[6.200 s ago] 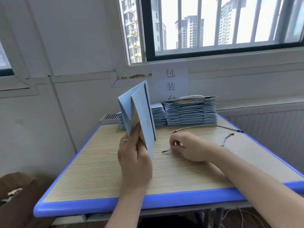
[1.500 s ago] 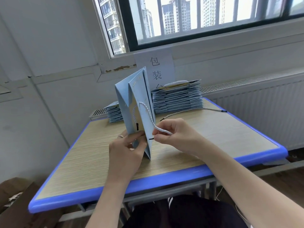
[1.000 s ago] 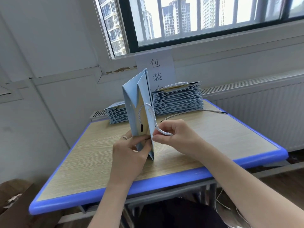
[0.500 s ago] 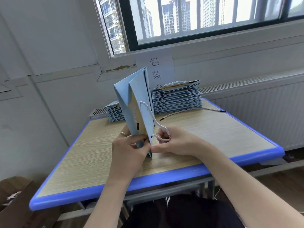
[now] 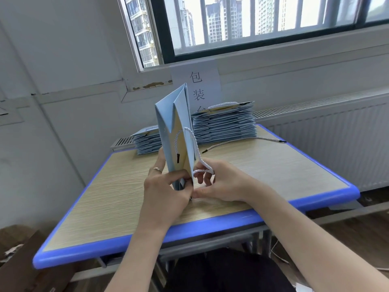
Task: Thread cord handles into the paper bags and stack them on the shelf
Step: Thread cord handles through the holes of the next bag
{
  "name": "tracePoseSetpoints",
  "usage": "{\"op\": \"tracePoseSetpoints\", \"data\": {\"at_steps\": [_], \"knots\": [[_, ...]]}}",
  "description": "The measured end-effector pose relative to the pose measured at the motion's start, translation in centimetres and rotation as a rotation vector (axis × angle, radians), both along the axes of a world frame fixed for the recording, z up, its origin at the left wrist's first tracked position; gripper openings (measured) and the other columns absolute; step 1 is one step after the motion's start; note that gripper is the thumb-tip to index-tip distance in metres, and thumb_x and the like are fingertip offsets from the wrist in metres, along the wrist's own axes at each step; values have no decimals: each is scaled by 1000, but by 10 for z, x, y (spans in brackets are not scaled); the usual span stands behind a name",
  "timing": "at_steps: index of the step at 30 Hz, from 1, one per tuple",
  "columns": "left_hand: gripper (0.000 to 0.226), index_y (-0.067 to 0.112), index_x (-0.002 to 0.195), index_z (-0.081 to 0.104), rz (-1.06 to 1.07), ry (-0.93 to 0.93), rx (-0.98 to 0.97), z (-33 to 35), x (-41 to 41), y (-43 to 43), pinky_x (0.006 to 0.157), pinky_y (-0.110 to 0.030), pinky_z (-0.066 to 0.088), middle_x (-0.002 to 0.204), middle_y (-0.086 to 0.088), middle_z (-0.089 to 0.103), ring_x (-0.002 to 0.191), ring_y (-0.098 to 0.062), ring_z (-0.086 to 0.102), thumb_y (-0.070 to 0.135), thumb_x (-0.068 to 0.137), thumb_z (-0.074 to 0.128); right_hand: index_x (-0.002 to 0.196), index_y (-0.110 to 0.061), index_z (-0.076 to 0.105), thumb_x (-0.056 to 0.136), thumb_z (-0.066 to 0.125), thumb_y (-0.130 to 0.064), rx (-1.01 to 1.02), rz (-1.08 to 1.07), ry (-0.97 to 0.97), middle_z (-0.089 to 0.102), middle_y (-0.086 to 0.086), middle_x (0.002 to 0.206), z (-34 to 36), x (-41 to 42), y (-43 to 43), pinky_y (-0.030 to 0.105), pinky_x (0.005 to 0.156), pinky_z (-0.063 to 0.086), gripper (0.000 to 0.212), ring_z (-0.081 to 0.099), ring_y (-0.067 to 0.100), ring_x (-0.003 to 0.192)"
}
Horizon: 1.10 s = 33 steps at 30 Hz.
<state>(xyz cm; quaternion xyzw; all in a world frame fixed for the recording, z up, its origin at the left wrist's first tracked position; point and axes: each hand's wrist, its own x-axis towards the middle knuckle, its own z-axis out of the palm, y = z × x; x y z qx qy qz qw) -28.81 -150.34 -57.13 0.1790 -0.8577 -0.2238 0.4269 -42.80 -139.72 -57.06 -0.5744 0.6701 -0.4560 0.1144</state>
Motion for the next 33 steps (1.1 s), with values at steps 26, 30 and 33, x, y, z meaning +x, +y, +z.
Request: {"op": "tracePoseSetpoints", "data": {"at_steps": [26, 30, 33], "knots": [[21, 16, 95, 79, 108, 269, -194, -1, 8, 11, 95, -25, 48, 129, -11, 65, 112, -20, 62, 30, 82, 68, 76, -18, 54, 67, 63, -20, 39, 3, -23, 51, -10, 65, -2, 0, 2, 38, 59, 43, 13, 47, 10, 60], [37, 6, 82, 79, 252, 369, -216, 5, 3, 13, 85, -28, 49, 115, -18, 71, 101, -28, 69, 35, 89, 57, 72, -19, 47, 64, 60, -22, 70, 20, -42, 46, -9, 65, -3, 0, 3, 33, 59, 38, 15, 43, 11, 60], [44, 7, 61, 71, 209, 331, -285, 14, -2, 8, 77, -18, 36, 103, -11, 74, 92, -29, 66, 36, 90, 56, 71, -22, 48, 64, 62, -23, 80, 10, -63, 47, -12, 65, -3, -2, 3, 31, 59, 39, 15, 44, 9, 60]]}}
